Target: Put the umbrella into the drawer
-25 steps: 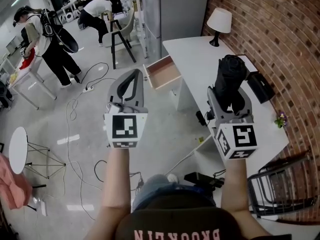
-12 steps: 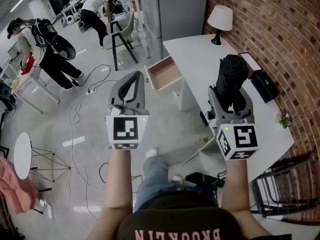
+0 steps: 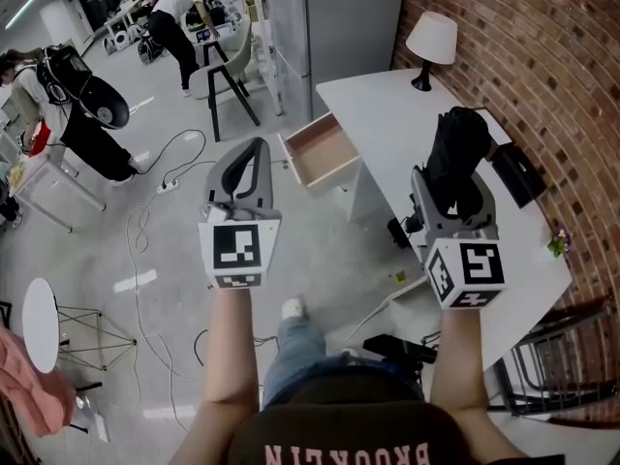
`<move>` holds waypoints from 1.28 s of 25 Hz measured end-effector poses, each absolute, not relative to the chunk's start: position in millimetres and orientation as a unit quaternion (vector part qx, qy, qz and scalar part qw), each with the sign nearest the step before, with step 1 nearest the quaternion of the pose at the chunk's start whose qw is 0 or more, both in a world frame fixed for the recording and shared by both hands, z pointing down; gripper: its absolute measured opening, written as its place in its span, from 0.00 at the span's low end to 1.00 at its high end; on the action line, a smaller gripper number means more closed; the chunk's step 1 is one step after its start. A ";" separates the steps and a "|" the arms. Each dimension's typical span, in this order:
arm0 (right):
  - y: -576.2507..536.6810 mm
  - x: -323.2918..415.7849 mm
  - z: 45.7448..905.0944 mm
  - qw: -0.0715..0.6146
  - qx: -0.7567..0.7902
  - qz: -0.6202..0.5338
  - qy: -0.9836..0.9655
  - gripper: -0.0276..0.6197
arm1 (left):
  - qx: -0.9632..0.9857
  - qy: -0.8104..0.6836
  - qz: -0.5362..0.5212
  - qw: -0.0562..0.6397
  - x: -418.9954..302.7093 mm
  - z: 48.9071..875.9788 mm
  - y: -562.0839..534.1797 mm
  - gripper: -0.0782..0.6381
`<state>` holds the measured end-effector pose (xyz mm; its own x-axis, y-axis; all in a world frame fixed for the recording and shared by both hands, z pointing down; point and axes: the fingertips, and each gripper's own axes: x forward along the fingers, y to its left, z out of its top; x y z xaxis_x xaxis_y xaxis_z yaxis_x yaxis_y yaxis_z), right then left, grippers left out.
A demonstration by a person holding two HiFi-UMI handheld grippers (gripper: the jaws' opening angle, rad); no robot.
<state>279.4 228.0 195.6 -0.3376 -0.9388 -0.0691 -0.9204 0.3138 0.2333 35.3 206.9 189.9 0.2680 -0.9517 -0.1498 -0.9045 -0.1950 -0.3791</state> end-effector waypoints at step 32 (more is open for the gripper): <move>35.6 89.7 219.1 0.108 0.585 -0.088 -0.799 0.43 | -0.808 0.566 -0.049 0.159 -136.4 222.0 -8.2 0.11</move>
